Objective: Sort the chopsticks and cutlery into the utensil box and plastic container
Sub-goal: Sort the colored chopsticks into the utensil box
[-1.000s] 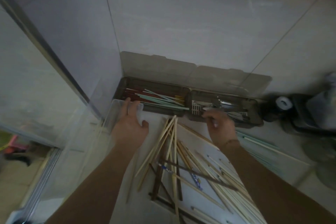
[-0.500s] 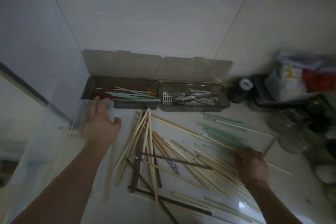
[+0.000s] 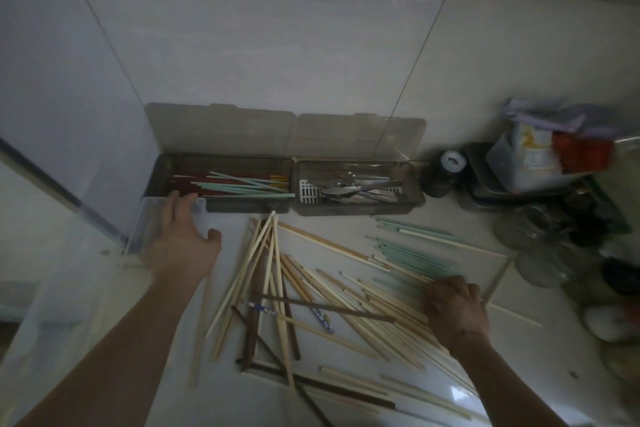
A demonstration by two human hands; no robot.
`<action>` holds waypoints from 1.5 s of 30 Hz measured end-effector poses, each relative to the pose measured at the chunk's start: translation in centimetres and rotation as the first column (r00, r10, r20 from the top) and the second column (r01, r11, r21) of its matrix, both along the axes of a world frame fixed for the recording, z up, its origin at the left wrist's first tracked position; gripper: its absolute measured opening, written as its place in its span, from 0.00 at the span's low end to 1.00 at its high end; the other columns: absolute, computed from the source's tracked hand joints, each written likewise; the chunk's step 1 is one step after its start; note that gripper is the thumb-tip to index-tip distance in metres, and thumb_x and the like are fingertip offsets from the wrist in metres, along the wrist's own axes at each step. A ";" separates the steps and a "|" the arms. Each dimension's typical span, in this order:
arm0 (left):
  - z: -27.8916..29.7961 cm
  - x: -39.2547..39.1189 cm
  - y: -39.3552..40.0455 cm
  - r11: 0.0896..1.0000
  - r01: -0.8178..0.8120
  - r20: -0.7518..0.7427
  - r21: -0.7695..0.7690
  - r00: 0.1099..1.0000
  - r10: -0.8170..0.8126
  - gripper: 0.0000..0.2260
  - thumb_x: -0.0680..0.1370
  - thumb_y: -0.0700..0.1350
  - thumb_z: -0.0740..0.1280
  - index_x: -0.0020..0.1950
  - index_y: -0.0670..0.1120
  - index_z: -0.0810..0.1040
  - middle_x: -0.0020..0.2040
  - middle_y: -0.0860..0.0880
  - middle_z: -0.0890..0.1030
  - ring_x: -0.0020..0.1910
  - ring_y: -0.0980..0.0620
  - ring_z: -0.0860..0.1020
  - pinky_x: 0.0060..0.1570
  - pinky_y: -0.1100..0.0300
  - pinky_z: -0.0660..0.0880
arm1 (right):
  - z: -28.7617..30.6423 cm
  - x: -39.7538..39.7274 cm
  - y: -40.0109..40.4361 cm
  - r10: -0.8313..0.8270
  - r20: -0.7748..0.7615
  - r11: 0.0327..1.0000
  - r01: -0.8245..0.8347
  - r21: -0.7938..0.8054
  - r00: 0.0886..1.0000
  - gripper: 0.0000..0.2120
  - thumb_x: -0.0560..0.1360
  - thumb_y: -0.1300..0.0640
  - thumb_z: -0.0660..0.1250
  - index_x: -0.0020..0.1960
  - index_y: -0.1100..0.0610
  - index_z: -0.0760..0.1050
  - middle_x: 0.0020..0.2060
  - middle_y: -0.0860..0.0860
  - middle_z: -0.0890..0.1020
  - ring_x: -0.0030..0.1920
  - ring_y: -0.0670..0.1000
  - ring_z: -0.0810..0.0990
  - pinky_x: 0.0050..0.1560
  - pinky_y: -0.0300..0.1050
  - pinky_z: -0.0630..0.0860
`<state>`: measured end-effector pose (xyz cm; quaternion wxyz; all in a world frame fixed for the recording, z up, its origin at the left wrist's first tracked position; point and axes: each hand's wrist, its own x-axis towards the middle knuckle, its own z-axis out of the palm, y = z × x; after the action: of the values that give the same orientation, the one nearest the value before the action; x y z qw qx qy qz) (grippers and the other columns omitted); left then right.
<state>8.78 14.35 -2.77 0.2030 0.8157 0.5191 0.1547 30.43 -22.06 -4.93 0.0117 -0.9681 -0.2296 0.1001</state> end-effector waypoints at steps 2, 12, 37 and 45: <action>0.1 0.1 -0.1 1.000 -0.003 0.002 0.013 1.000 0.003 0.32 0.71 0.46 0.72 0.74 0.49 0.65 0.77 0.48 0.61 0.67 0.41 0.71 0.59 0.46 0.72 | 0.6 0.5 0.4 0.017 -0.030 0.996 -0.020 -0.089 0.999 0.07 0.72 0.51 0.64 0.47 0.40 0.77 0.56 0.44 0.70 0.57 0.53 0.65 0.53 0.44 0.68; 0.3 -0.2 0.0 1.000 -0.002 0.034 0.007 0.999 0.002 0.32 0.70 0.46 0.73 0.73 0.49 0.68 0.77 0.49 0.62 0.65 0.43 0.73 0.55 0.49 0.74 | 1.6 0.6 5.6 0.169 0.081 0.936 -0.185 0.300 0.982 0.09 0.74 0.54 0.57 0.47 0.52 0.75 0.49 0.52 0.80 0.51 0.59 0.75 0.47 0.49 0.65; -0.2 -0.6 0.4 0.999 0.014 0.116 -0.046 0.993 -0.008 0.30 0.72 0.48 0.70 0.72 0.54 0.65 0.78 0.54 0.58 0.60 0.45 0.77 0.51 0.54 0.76 | 4.1 -3.9 25.1 0.546 0.082 0.782 -0.543 0.308 0.834 0.15 0.80 0.52 0.48 0.54 0.52 0.74 0.54 0.53 0.79 0.57 0.61 0.75 0.54 0.52 0.70; -0.9 -0.6 0.5 1.000 0.021 0.129 0.020 0.991 -0.023 0.31 0.70 0.47 0.71 0.71 0.51 0.67 0.77 0.50 0.62 0.56 0.43 0.79 0.48 0.53 0.78 | 5.0 -2.7 32.2 0.616 -0.091 0.779 -0.588 0.218 0.783 0.19 0.69 0.66 0.63 0.57 0.52 0.69 0.48 0.53 0.76 0.50 0.56 0.73 0.47 0.44 0.69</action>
<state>8.14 14.84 -3.70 0.2301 0.8116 0.4943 0.2098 27.76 10.10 0.08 0.0834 -0.8275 -0.5337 0.1533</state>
